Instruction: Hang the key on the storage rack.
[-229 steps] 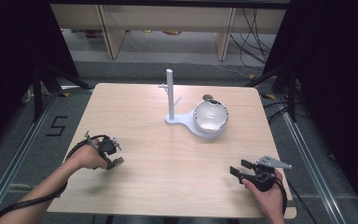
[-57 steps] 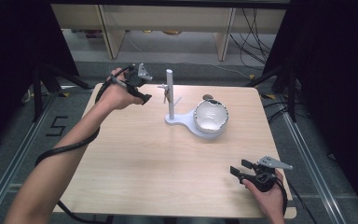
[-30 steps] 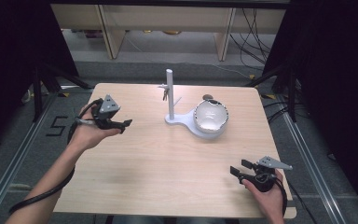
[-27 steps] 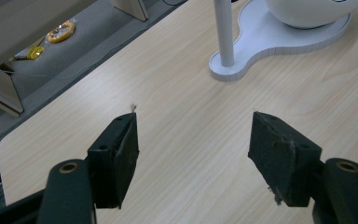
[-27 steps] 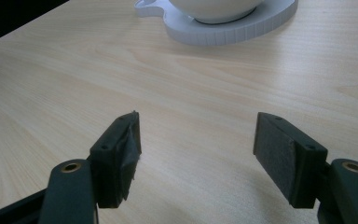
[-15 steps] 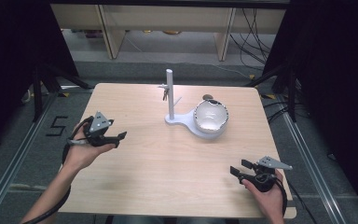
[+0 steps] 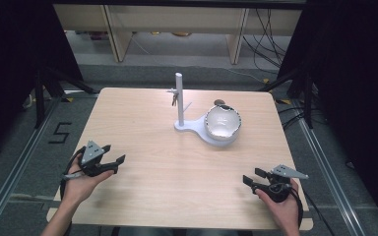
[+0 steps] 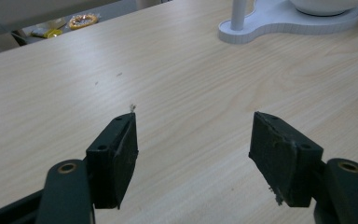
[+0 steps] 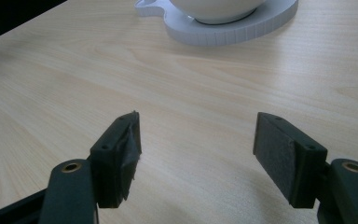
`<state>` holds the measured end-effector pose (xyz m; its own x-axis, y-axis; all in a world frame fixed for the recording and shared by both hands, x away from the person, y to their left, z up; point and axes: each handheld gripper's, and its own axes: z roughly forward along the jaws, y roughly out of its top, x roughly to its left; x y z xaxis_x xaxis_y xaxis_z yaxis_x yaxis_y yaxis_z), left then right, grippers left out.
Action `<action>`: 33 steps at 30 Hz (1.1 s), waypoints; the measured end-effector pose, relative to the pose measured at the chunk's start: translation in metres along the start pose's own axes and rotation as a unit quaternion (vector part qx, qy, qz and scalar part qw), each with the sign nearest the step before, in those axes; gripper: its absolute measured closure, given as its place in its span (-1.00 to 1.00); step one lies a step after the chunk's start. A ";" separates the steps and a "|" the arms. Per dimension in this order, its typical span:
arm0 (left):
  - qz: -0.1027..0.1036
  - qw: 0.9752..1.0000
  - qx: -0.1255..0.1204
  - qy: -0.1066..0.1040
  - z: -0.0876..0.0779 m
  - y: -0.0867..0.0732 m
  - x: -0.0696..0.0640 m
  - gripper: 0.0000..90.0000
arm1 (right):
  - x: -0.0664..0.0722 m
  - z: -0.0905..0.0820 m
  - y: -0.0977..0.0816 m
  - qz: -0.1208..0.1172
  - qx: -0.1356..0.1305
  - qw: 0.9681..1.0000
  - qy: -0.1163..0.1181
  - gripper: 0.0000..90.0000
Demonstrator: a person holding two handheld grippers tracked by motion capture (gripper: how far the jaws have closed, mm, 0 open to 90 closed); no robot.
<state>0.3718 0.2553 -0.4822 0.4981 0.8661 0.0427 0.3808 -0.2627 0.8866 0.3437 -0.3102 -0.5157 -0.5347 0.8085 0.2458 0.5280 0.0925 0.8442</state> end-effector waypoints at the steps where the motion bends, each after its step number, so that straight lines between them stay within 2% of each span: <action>1: -0.007 1.000 -0.003 0.001 0.000 -0.005 0.000 -0.30 | -0.001 0.000 0.000 -0.004 0.000 1.000 -0.004 -0.27; 5: -0.023 1.000 -0.015 0.010 -0.002 -0.020 0.001 -0.30 | 0.000 0.000 0.000 0.000 -0.001 1.000 0.000 -0.27; 8: -0.024 0.999 -0.019 0.022 -0.003 -0.030 0.000 -0.31 | 0.001 0.000 0.000 0.004 0.001 1.000 0.000 -0.27; 10: -0.032 0.999 -0.027 0.021 -0.001 -0.036 -0.001 -0.31 | 0.002 -0.001 0.000 0.011 0.004 1.000 0.000 -0.27; 11: -0.037 0.999 -0.033 0.018 0.000 -0.040 -0.001 -0.32 | 0.000 -0.001 0.000 -0.006 0.001 1.000 -0.003 -0.27; 13: -0.043 0.998 -0.031 0.019 0.003 -0.046 -0.002 -0.33 | 0.000 -0.001 0.000 -0.006 0.001 1.000 -0.003 -0.27; 14: -0.048 0.998 -0.030 0.023 0.003 -0.045 -0.004 -0.33 | 0.000 -0.001 0.000 -0.006 0.001 1.000 -0.003 -0.27; 15: -0.042 0.998 -0.040 0.026 0.003 -0.045 -0.004 -0.34 | 0.000 -0.001 0.000 -0.006 0.001 1.000 -0.002 -0.27; 17: -0.042 0.998 -0.043 0.027 0.002 -0.045 -0.004 -0.34 | 0.001 -0.001 0.000 -0.006 -0.001 1.000 -0.003 -0.27; 18: -0.041 0.998 -0.046 0.030 0.002 -0.045 -0.005 -0.35 | 0.003 0.000 0.000 0.009 0.003 1.000 -0.001 -0.27; 19: -0.042 0.997 -0.048 0.036 0.001 -0.045 -0.005 -0.34 | 0.000 0.000 0.000 -0.012 -0.004 1.000 -0.004 -0.27; 22: -0.035 0.996 -0.063 0.048 -0.001 -0.047 -0.007 -0.34 | 0.001 0.001 0.000 -0.010 -0.003 1.000 -0.004 -0.27; 23: -0.035 0.996 -0.069 0.048 -0.002 -0.047 -0.008 -0.34 | 0.002 0.000 0.000 0.002 0.007 1.000 -0.002 -0.27; 24: -0.032 0.996 -0.070 0.050 -0.002 -0.047 -0.008 -0.34 | 0.001 0.001 0.000 -0.006 0.006 1.000 -0.004 -0.26; 29: -0.028 0.995 -0.077 0.057 -0.003 -0.048 -0.010 -0.34 | 0.002 0.001 0.001 -0.007 0.013 1.000 -0.005 -0.26; 33: -0.035 0.994 -0.084 0.054 -0.003 -0.049 -0.011 -0.34 | 0.001 0.001 0.000 -0.008 0.009 1.000 -0.008 -0.26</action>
<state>0.3456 0.2594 -0.5247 0.3855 0.9225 0.0187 0.2710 -0.1325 0.9534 0.3443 -0.3088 -0.5159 -0.5328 0.8157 0.2254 0.5321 0.1158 0.8387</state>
